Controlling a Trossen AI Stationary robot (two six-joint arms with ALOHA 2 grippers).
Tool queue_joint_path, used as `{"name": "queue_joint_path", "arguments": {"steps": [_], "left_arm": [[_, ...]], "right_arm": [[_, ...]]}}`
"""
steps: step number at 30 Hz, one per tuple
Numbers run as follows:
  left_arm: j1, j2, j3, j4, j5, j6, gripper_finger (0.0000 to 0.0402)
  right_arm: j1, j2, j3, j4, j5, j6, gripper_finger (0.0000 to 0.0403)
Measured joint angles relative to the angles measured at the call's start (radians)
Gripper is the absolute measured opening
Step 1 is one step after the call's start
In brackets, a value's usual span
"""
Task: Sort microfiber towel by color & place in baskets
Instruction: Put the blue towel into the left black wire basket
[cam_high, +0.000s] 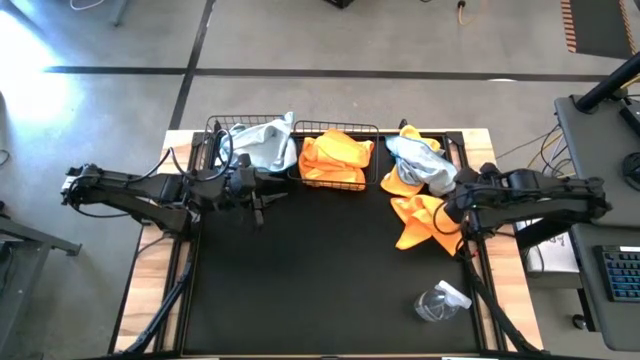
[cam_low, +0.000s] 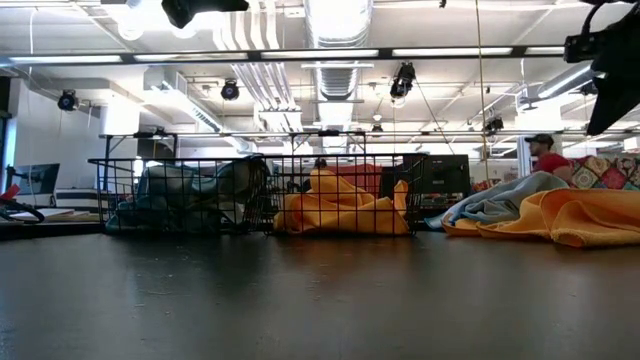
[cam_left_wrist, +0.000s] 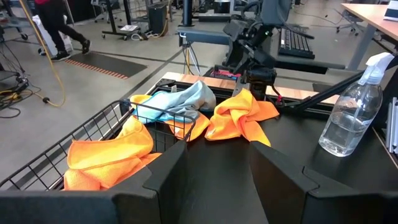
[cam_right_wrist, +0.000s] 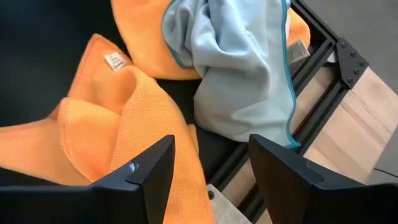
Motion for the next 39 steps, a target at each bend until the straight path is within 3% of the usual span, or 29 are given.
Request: {"name": "queue_joint_path", "arguments": {"steps": [8, 16, 30, 34, 39], "left_arm": [[0.000, 0.000, 0.000, 0.000, 0.000, 0.000, 0.0158], [0.000, 0.000, 0.000, 0.000, 0.000, 0.000, 0.0158], [0.000, 0.000, 0.000, -0.009, 0.000, 0.018, 0.0158], [0.000, 0.000, 0.000, -0.018, -0.001, 0.018, 0.0158], [0.000, 0.000, 0.000, -0.019, -0.001, 0.018, 0.0158]], "right_arm": [[-0.049, 0.043, 0.000, 0.028, 0.018, -0.002, 0.0201], [-0.205, 0.057, 0.000, 0.279, 0.014, -0.188, 0.0201], [-0.744, 0.329, -0.002, 0.376, -0.259, -0.423, 0.0201], [-0.824, 0.399, 0.017, 0.386, -0.303, -0.480, 0.0201], [-0.831, 0.468, 0.068, 0.414, -0.308, -0.558, 0.0201]]}}
